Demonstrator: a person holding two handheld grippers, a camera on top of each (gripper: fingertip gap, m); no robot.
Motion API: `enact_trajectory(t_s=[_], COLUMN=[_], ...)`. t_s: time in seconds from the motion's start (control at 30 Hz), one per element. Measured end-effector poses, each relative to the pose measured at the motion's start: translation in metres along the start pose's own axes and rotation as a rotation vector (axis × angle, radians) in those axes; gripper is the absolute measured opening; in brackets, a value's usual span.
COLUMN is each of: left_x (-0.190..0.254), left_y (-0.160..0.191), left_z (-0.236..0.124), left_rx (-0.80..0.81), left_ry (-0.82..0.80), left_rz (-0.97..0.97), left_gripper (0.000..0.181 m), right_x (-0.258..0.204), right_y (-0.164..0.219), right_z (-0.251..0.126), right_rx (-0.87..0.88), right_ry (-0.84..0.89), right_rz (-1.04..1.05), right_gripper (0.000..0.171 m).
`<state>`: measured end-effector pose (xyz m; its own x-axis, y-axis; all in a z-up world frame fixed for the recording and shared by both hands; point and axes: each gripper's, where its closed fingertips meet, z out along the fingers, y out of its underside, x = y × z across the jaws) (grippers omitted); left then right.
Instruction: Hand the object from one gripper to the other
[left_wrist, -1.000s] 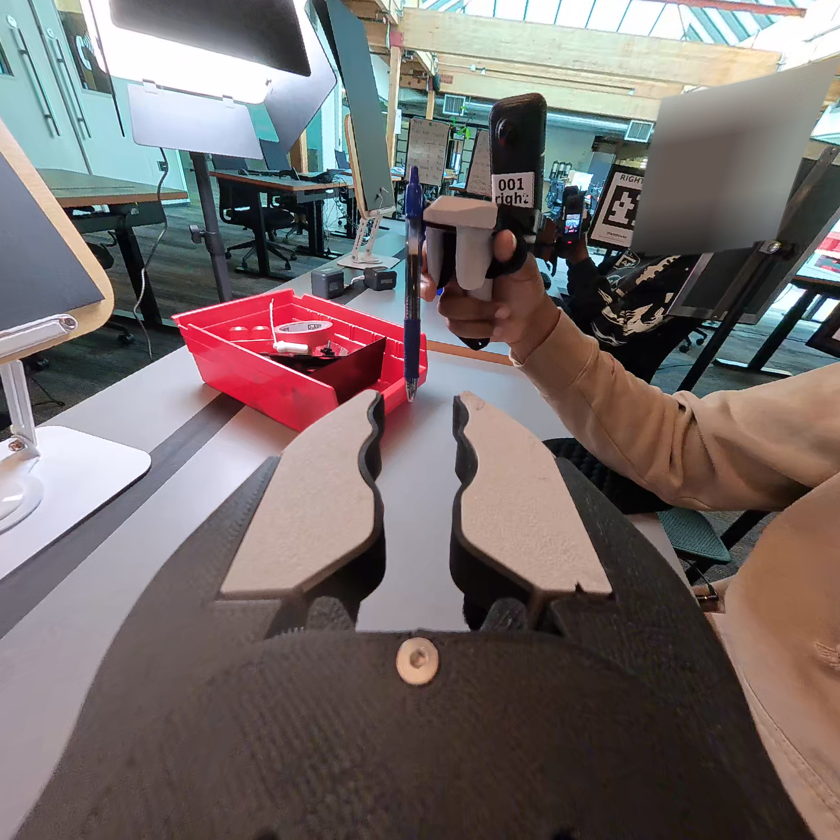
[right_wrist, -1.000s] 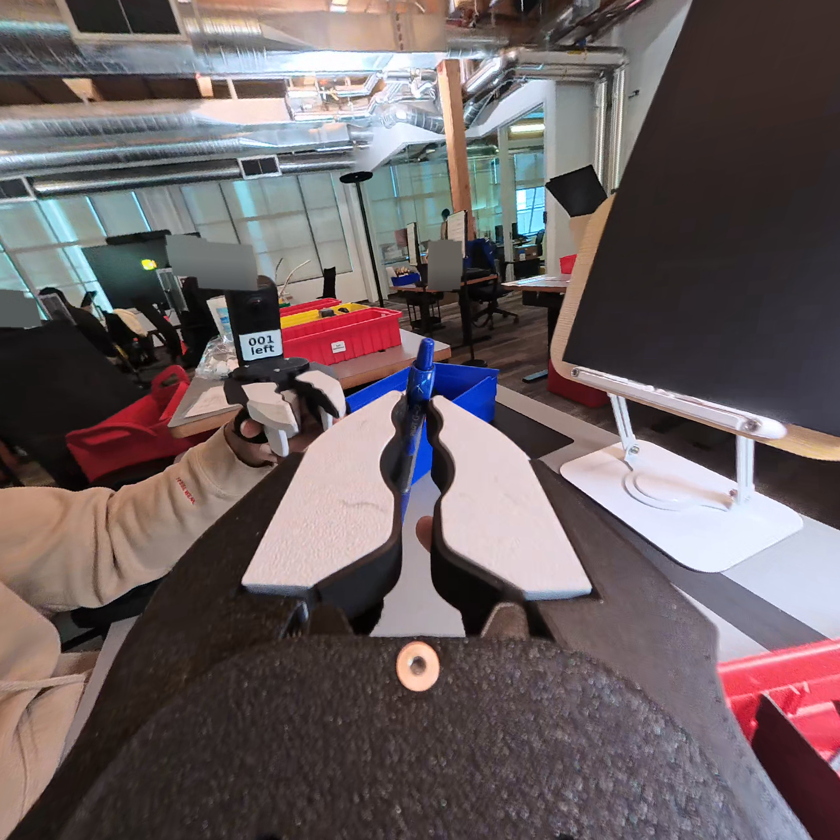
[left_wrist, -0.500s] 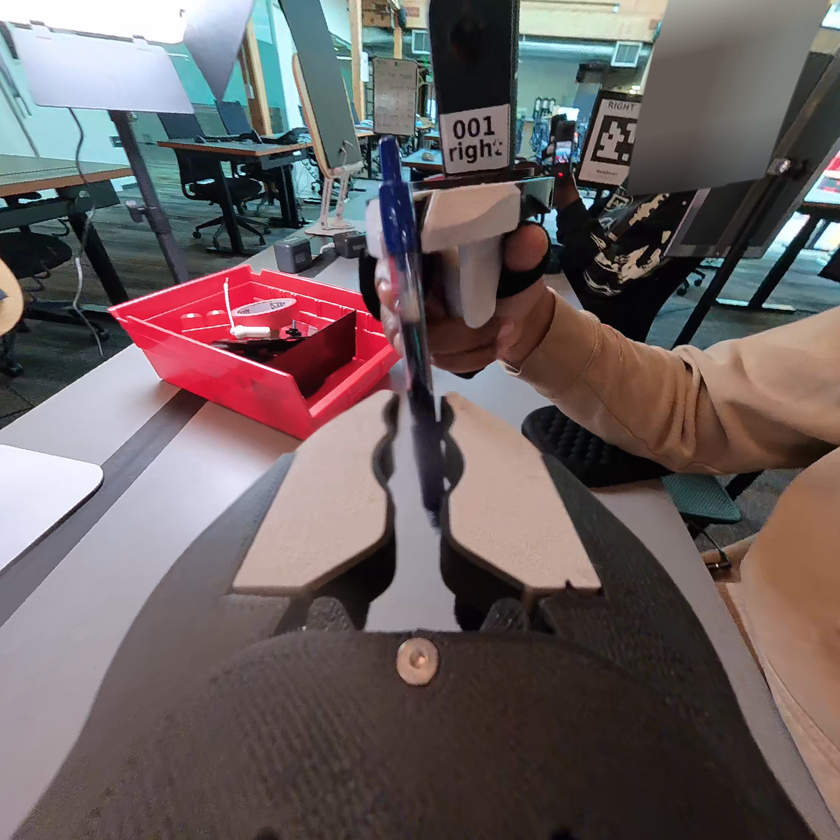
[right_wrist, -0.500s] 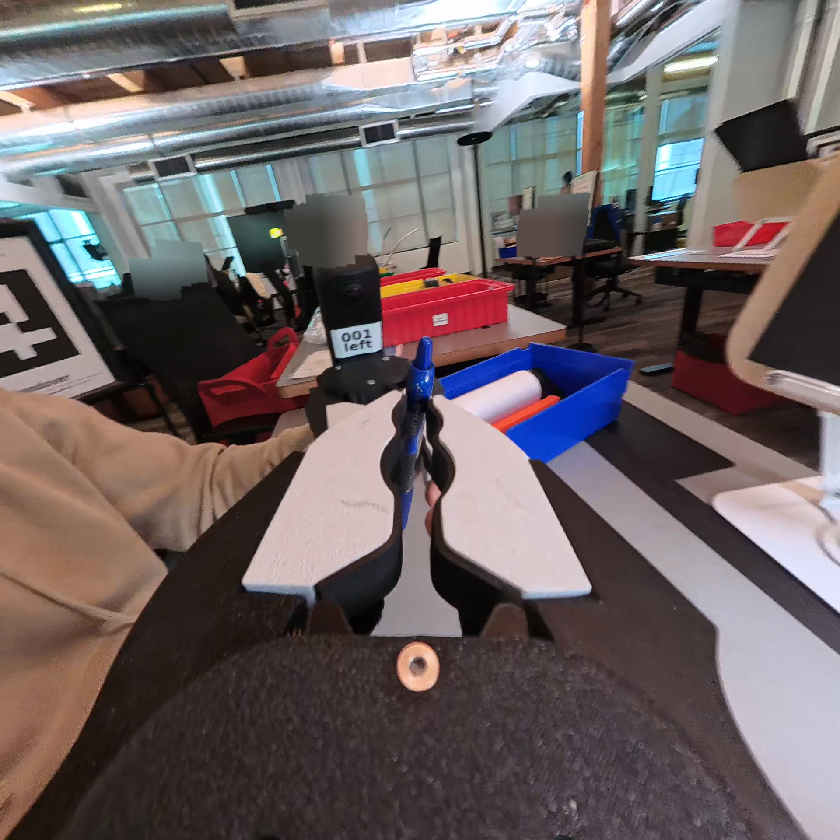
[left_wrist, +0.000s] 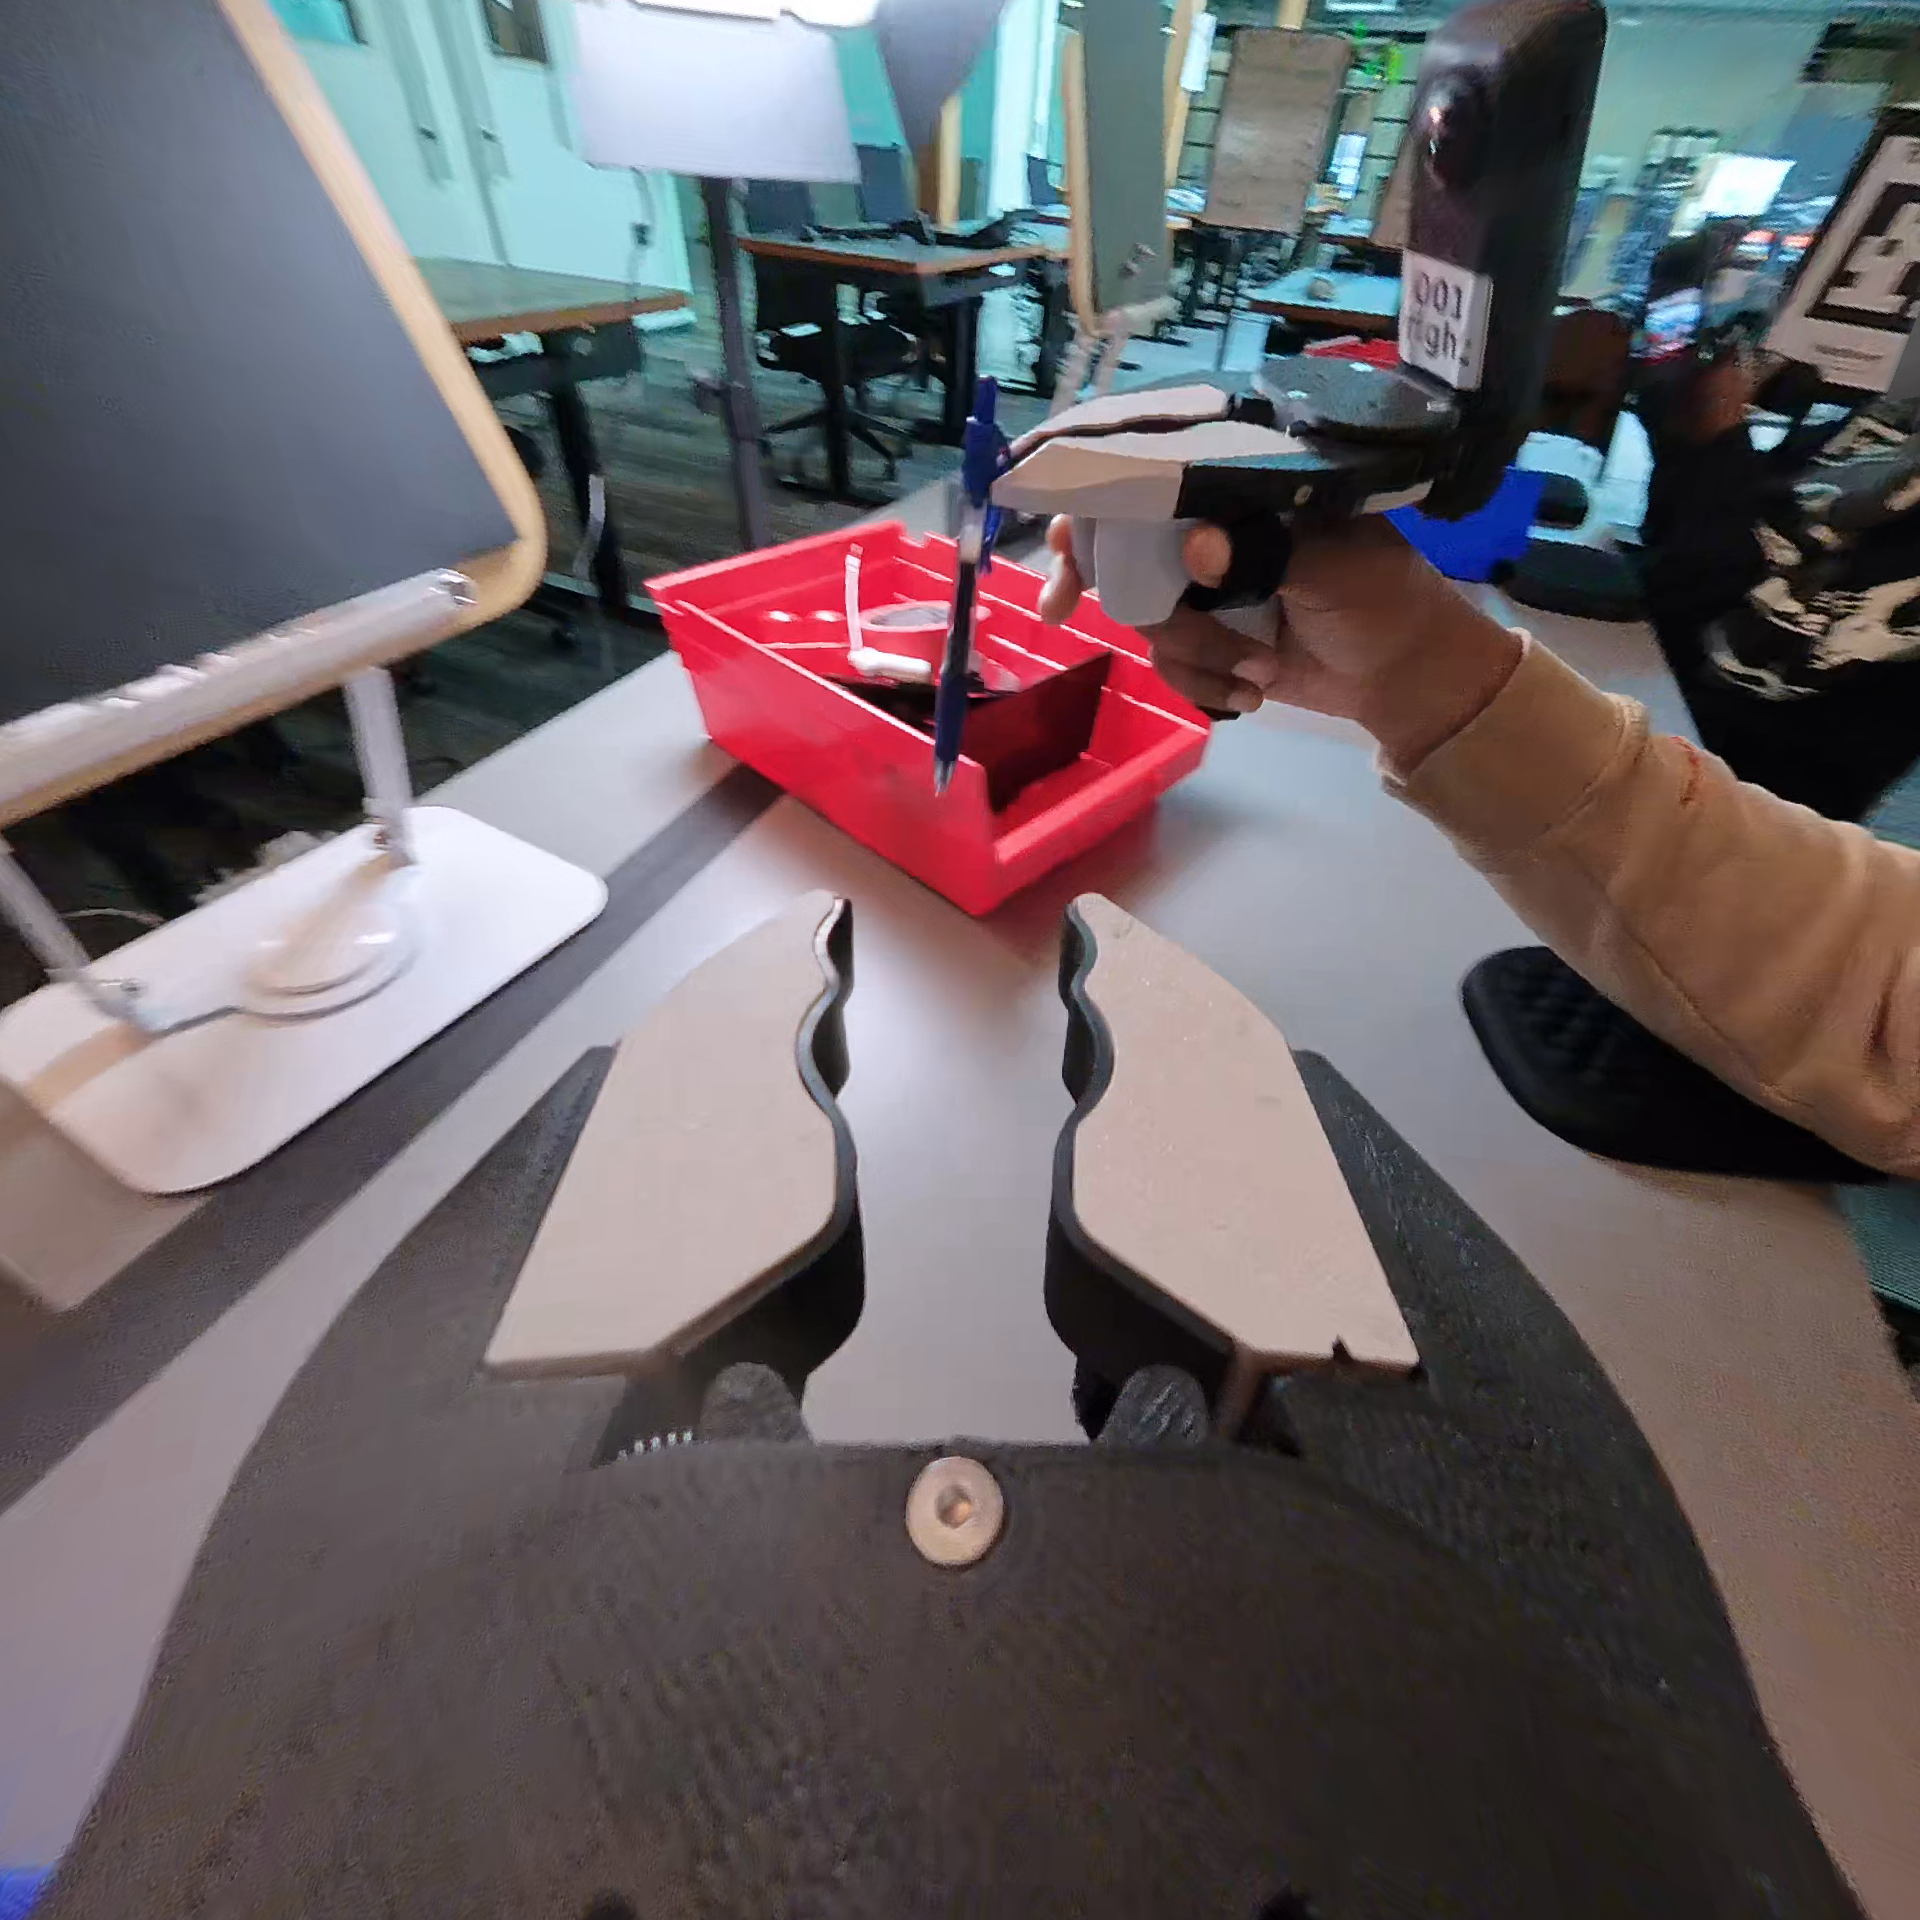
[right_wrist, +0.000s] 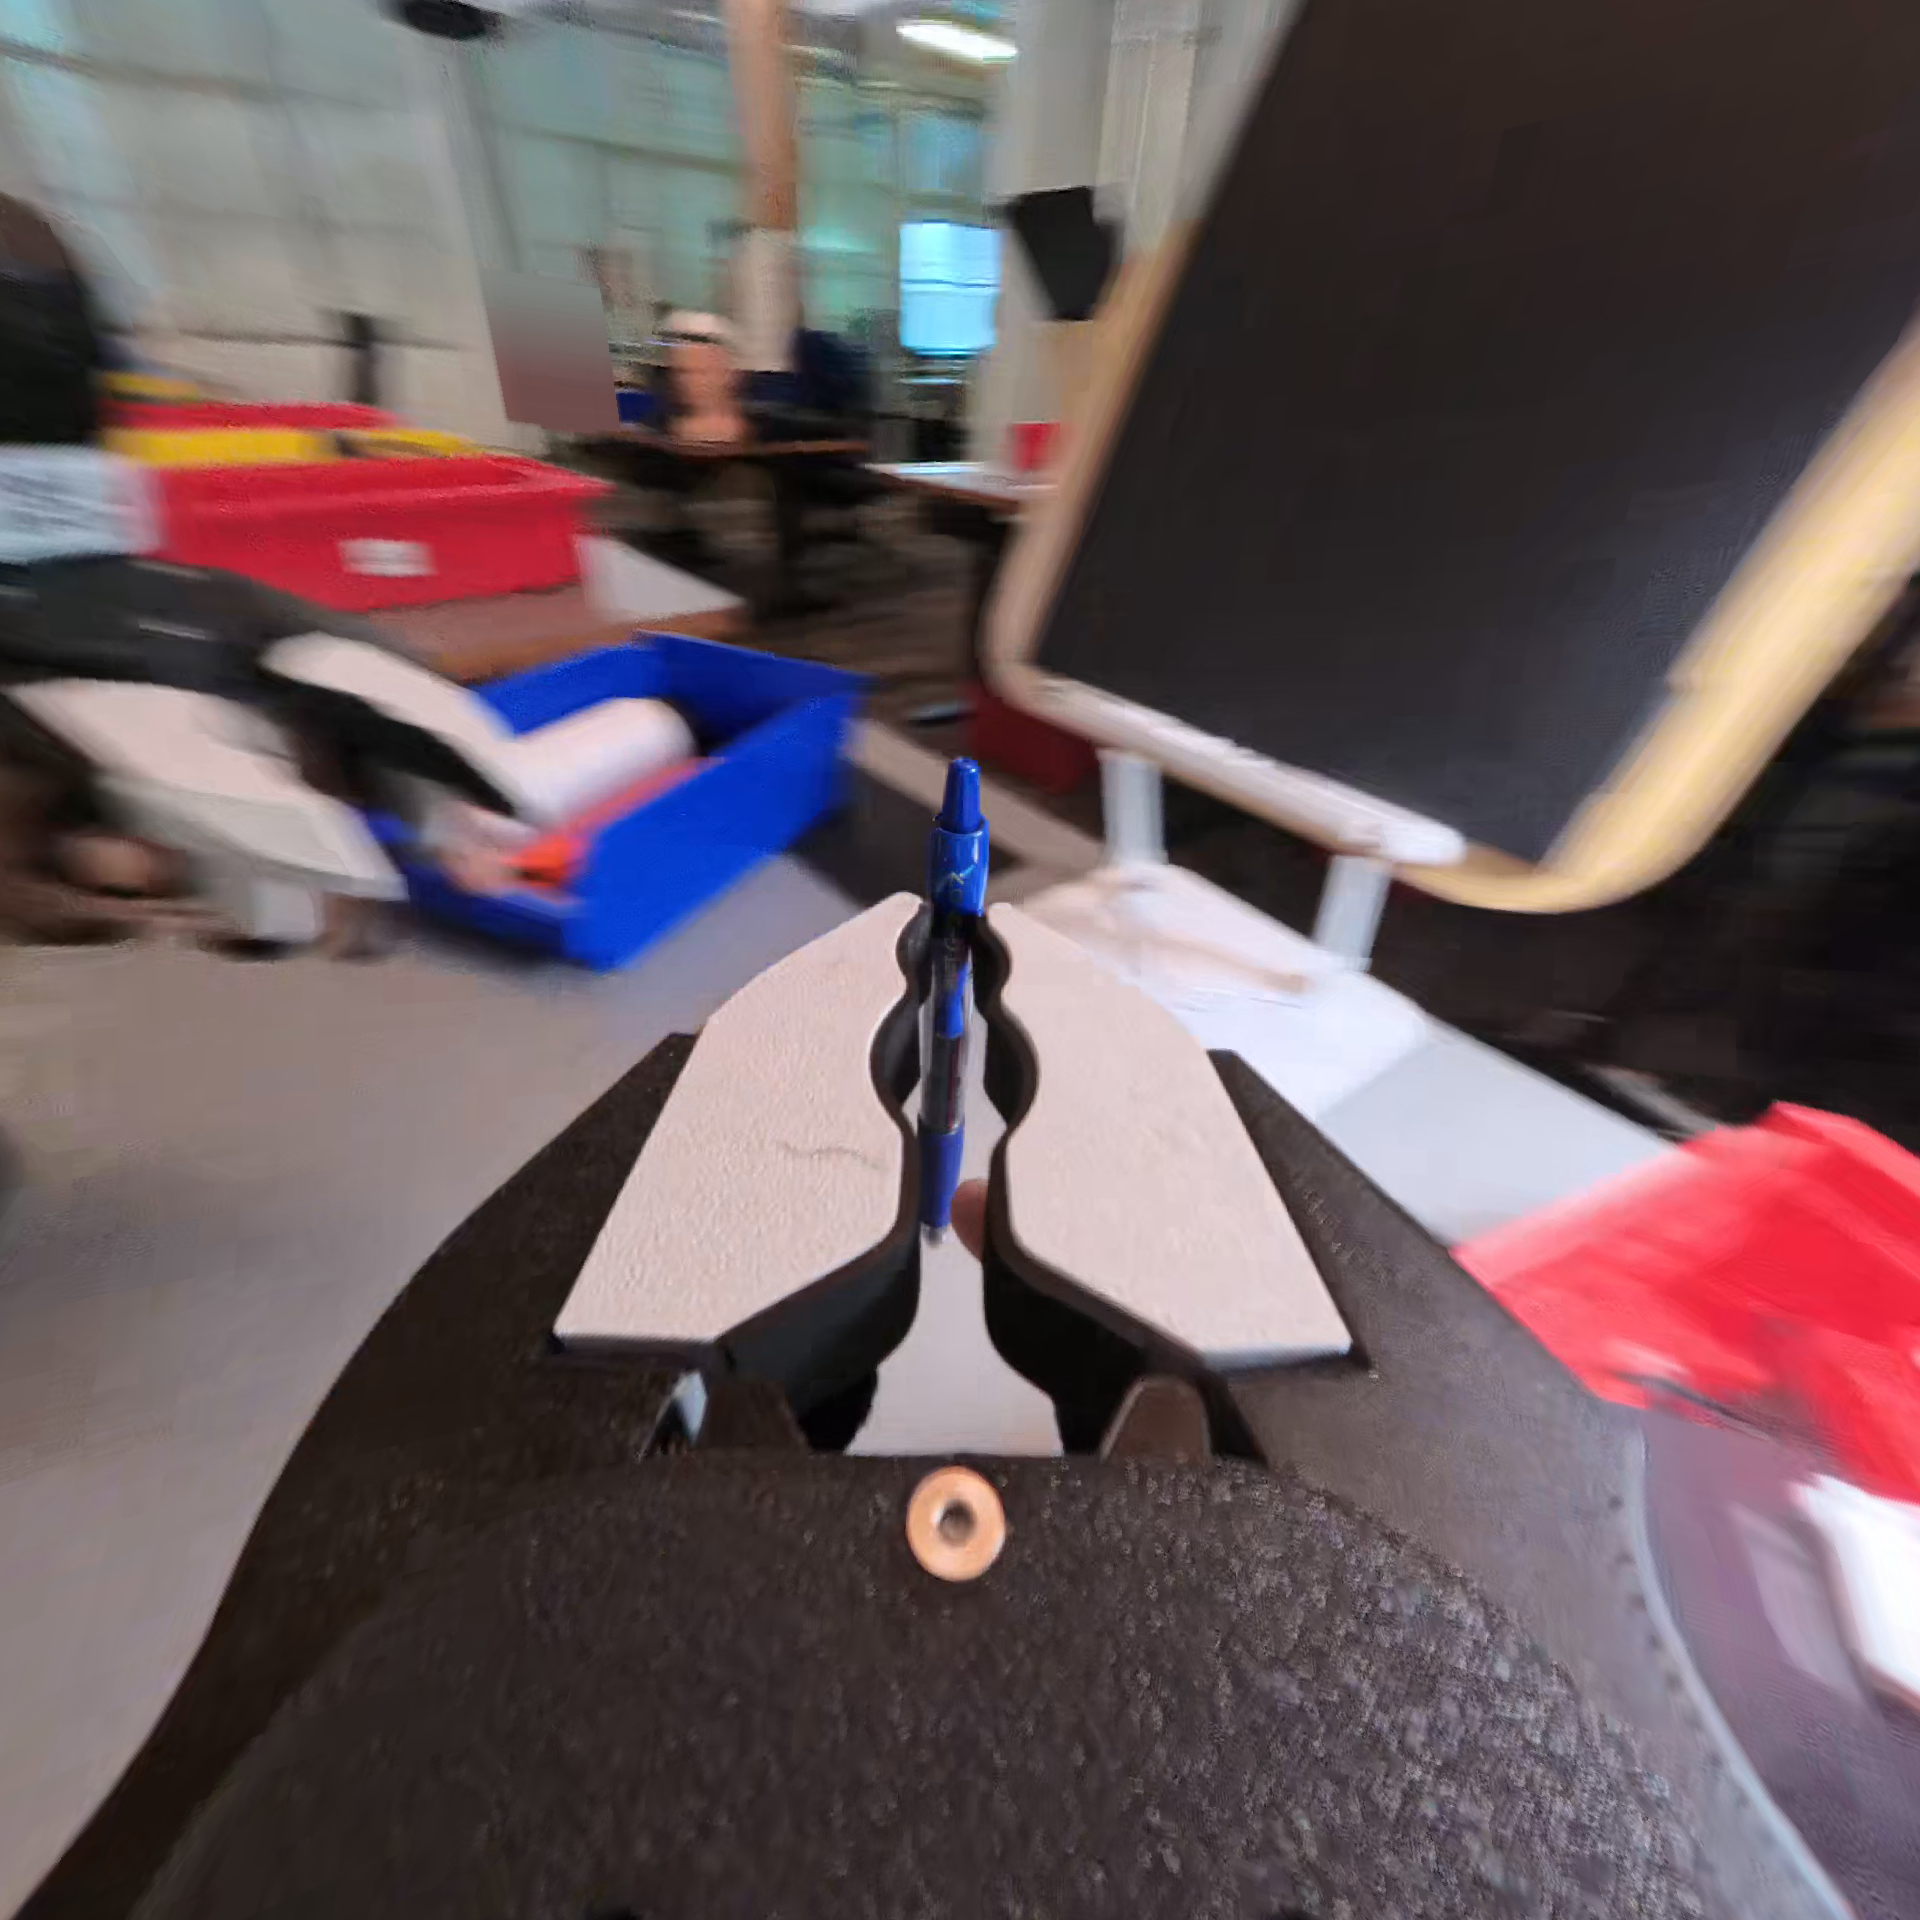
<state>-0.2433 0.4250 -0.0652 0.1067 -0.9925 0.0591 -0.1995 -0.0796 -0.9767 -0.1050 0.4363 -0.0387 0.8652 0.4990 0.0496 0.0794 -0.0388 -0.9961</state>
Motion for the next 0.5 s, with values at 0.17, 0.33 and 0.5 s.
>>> enact_trajectory(t_s=[0.17,0.33,0.5], left_x=[-0.024,-0.042,-0.057], left_y=[-0.02,-0.026,-0.027], left_z=[-0.03,-0.049,-0.061], left_rx=[0.066,0.097,0.097], left_ry=[-0.115,-0.177,-0.232], left_rz=[0.023,0.006,-0.001], left_gripper=[0.034,0.034,0.034], right_x=[0.13,0.214,0.237], right_y=[0.012,0.062,0.055], right_z=[-0.03,-0.028,-0.045], right_rx=[-0.035,-0.315,-0.306], right_ry=[0.519,0.697,0.735], right_rz=[-0.234,-0.339,-0.163], right_gripper=[0.007,0.009,0.052])
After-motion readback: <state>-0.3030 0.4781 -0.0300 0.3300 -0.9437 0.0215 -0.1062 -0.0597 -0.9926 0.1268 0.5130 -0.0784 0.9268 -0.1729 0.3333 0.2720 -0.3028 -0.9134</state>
